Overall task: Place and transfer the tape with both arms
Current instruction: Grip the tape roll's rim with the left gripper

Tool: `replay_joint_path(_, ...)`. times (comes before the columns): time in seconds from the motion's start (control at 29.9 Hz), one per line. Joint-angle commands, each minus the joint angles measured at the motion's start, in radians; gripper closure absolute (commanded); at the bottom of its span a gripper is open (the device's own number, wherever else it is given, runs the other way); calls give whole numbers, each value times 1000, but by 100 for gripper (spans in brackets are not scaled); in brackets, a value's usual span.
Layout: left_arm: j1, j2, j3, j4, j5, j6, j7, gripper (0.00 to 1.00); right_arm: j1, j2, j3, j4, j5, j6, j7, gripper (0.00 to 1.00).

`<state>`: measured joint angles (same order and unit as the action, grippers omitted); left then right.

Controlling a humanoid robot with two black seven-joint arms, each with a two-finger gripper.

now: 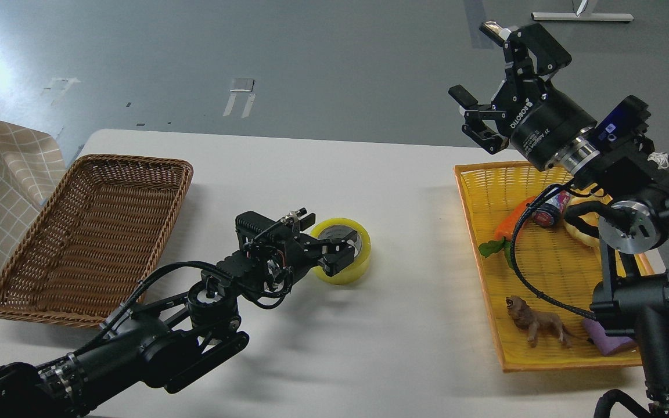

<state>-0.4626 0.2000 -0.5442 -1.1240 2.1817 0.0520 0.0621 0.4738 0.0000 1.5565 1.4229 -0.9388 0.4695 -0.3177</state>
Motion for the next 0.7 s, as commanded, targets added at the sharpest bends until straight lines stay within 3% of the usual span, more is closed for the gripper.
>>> replay_joint_path(0.0,-8,-1,1,26,0,-11,-1,3,-4,0,7,2,2,0,2,0)
replay_joint_path(0.1,-11,-1,1,36,0,-12,-1,4,-11,0,10,4,2,0,2,0)
replay_joint_path(0.47,-14,2,1,65,0,-64,1,24,-34,0,11,5,2,0,0,0)
replay_joint_path(0.53,-16,7,0,76,0,-75,2,37,-40,0,10,5,3,0,0,0)
replay_joint_path(0.6,-22,10,1,79,0,-93,8,74,-53,0,10,7,3,0,0,0)
replay_joint_path(0.67,-24,10,0,79,0,-98,21,92,-60,0,10,5,2,0,2,0)
